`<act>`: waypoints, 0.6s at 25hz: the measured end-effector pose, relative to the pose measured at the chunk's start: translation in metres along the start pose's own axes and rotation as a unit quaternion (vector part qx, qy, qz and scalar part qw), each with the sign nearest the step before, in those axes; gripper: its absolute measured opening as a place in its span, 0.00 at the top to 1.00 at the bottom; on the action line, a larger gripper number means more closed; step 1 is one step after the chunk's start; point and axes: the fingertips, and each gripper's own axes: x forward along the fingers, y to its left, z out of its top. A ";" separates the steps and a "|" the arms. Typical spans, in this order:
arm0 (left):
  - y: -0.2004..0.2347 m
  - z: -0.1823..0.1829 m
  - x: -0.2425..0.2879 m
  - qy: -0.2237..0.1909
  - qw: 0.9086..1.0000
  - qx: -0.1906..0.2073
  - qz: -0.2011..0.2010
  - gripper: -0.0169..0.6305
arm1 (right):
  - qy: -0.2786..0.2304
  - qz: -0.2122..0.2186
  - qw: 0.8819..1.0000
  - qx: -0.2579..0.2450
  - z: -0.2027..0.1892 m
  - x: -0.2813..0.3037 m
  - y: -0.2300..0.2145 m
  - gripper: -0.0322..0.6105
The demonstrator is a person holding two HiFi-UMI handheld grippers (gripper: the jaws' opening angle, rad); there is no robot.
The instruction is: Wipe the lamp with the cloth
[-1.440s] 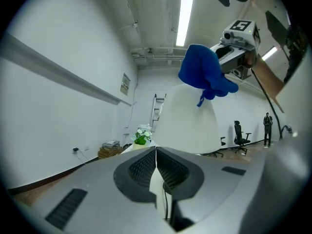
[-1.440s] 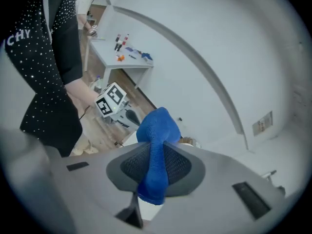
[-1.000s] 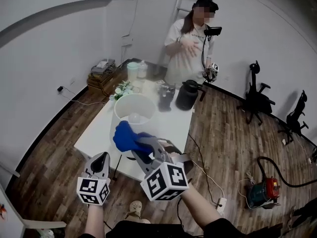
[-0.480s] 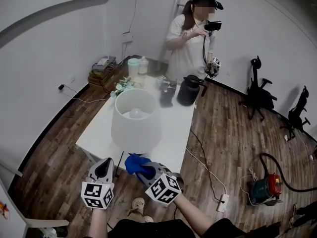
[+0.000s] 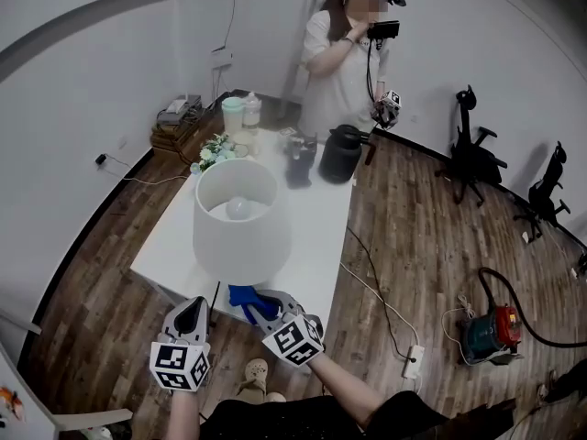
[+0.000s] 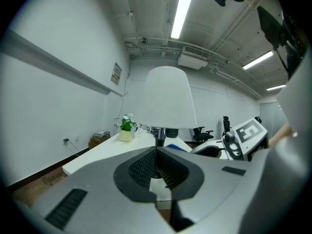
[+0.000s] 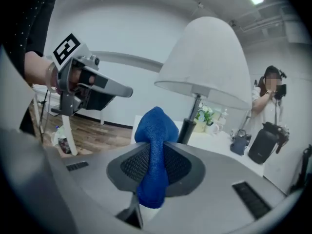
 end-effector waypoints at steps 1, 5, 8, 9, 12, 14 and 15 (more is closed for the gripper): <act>0.002 0.000 0.001 0.001 1.000 0.001 0.000 0.95 | -0.023 -0.028 0.999 0.003 0.008 0.004 -0.010 0.83; 0.014 0.003 0.002 0.001 1.000 0.004 0.008 0.95 | -0.091 -0.118 0.989 0.012 0.037 0.025 -0.041 0.83; 0.022 0.004 0.005 0.004 1.000 0.002 0.015 0.96 | -0.109 -0.149 0.983 0.007 0.049 0.041 -0.052 0.83; 0.024 0.003 0.006 0.005 1.000 0.001 0.017 0.95 | -0.111 -0.156 0.982 0.007 0.051 0.045 -0.055 0.83; 0.032 0.004 0.013 0.006 1.000 0.000 0.022 0.96 | -0.116 -0.153 0.981 -0.002 0.056 0.057 -0.055 0.83; 0.037 0.007 0.018 0.003 1.000 0.000 0.026 0.96 | -0.105 -0.132 0.986 -0.012 0.054 0.069 -0.046 0.83; 0.039 0.009 0.020 0.001 1.000 -0.001 0.028 0.95 | -0.091 -0.121 0.988 -0.014 0.050 0.076 -0.042 0.83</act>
